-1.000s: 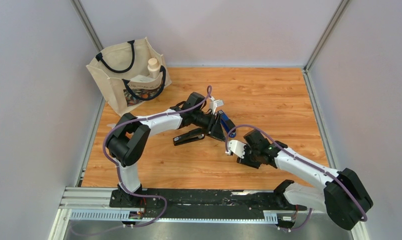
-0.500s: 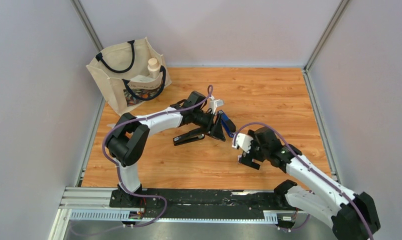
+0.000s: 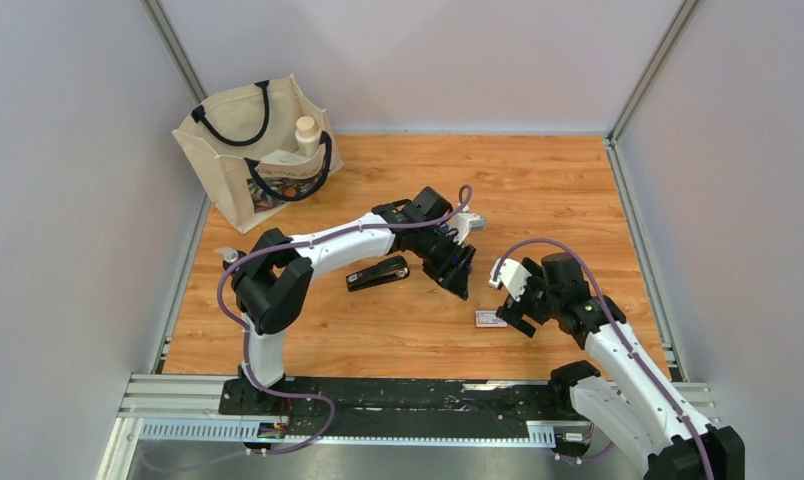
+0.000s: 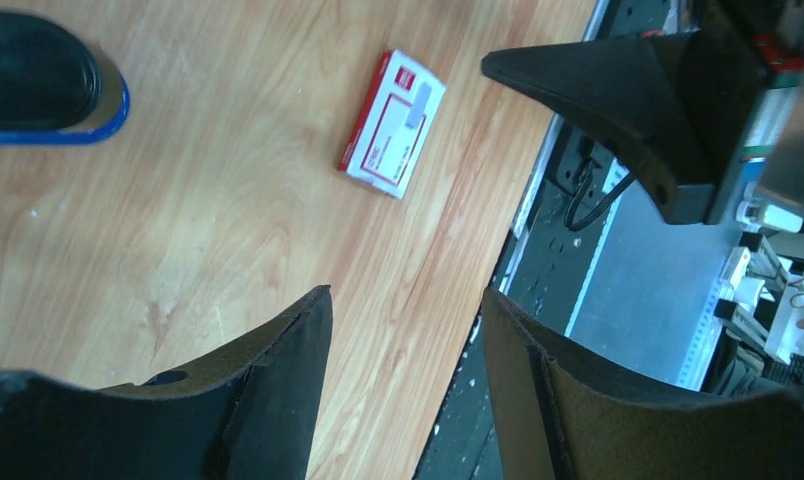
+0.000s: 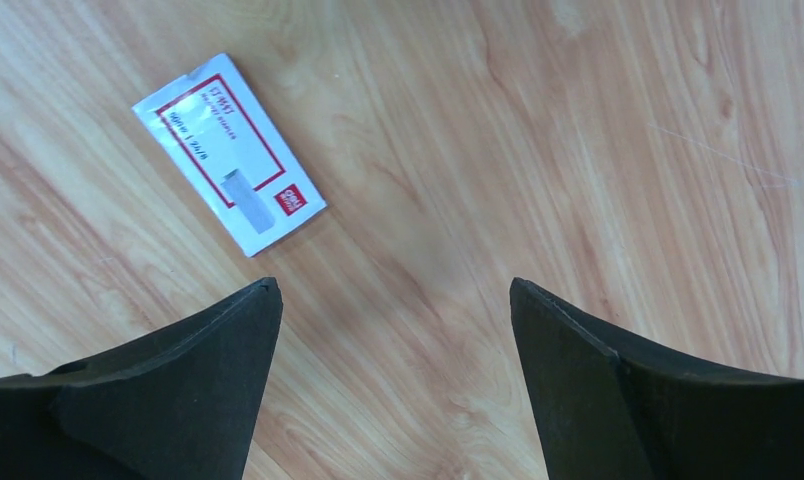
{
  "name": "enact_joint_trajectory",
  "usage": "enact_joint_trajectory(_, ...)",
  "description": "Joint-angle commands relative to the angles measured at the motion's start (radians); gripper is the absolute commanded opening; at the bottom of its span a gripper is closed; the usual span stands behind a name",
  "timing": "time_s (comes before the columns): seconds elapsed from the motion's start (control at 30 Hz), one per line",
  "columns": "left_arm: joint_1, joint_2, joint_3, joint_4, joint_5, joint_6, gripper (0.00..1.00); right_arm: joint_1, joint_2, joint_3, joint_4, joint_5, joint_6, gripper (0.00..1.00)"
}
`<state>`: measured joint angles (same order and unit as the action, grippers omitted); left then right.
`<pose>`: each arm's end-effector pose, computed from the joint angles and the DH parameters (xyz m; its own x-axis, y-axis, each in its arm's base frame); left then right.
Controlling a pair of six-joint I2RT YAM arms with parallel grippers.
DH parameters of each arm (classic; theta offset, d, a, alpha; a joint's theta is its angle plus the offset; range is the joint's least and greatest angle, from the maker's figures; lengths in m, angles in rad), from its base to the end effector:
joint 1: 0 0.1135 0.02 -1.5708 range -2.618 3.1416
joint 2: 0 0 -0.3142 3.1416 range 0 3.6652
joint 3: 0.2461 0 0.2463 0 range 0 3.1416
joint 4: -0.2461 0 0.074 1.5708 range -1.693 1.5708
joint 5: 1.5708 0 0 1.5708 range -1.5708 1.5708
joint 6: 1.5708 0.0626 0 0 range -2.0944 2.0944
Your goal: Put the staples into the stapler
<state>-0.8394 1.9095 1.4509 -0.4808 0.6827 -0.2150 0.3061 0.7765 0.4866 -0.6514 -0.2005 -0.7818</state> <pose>0.2628 -0.3520 0.2590 -0.7030 0.5355 -0.4680 0.6921 0.3637 -0.6235 0.1122 0.0485 0.2135 -0.2601 -0.8063 -0.5312 -0.8319 0.4664 -0.3006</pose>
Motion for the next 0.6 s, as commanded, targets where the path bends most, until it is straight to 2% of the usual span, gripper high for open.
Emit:
enact_joint_trajectory(0.0, 0.035, -0.007, 0.006, -0.062, 0.008, 0.054, 0.65, 0.004, 0.006, 0.0, -0.051, -0.109, -0.079, 0.89)
enact_joint_trajectory(0.17, 0.123, -0.091, -0.052, -0.062, 0.049, 0.077, 0.65, 0.042, 0.066, 0.014, -0.056, -0.12, -0.088, 0.88)
enact_joint_trajectory(0.37, 0.241, -0.171, -0.106, -0.122, 0.08, 0.143, 0.65, 0.154, 0.2, -0.019, 0.1, 0.057, -0.048, 0.88)
enact_joint_trajectory(0.57, 0.29, -0.211, -0.159, -0.134, 0.098, 0.175, 0.65, 0.174, 0.319, 0.009, 0.229, 0.2, -0.017, 0.88)
